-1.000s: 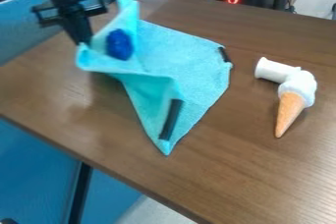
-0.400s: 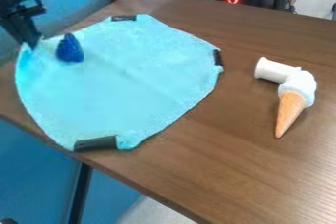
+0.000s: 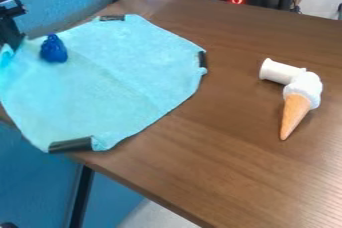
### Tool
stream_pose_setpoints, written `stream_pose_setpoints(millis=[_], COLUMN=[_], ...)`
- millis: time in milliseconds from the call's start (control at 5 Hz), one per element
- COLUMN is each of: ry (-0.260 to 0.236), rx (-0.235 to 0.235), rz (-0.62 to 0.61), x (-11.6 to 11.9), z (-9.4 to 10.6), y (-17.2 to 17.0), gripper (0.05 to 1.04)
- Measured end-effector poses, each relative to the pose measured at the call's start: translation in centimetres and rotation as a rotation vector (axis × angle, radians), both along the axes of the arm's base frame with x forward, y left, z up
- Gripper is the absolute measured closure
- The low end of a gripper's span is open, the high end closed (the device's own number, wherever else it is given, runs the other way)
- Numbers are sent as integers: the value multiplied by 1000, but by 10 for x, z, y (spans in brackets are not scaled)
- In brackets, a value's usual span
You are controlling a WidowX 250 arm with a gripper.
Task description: Unfold the cloth from the top right to the bottom left
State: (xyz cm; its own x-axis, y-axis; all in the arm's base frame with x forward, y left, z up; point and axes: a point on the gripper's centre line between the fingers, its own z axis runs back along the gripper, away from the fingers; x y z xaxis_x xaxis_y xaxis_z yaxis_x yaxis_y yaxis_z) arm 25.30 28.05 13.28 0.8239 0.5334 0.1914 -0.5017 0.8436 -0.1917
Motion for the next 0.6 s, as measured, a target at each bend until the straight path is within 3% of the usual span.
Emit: stream_pose_setpoints(millis=[400, 600], ry=[8, 15], rx=[-21, -31], rz=[-21, -67], x=[-13, -20], z=[2, 3], y=[4, 4], gripper=[982, 819])
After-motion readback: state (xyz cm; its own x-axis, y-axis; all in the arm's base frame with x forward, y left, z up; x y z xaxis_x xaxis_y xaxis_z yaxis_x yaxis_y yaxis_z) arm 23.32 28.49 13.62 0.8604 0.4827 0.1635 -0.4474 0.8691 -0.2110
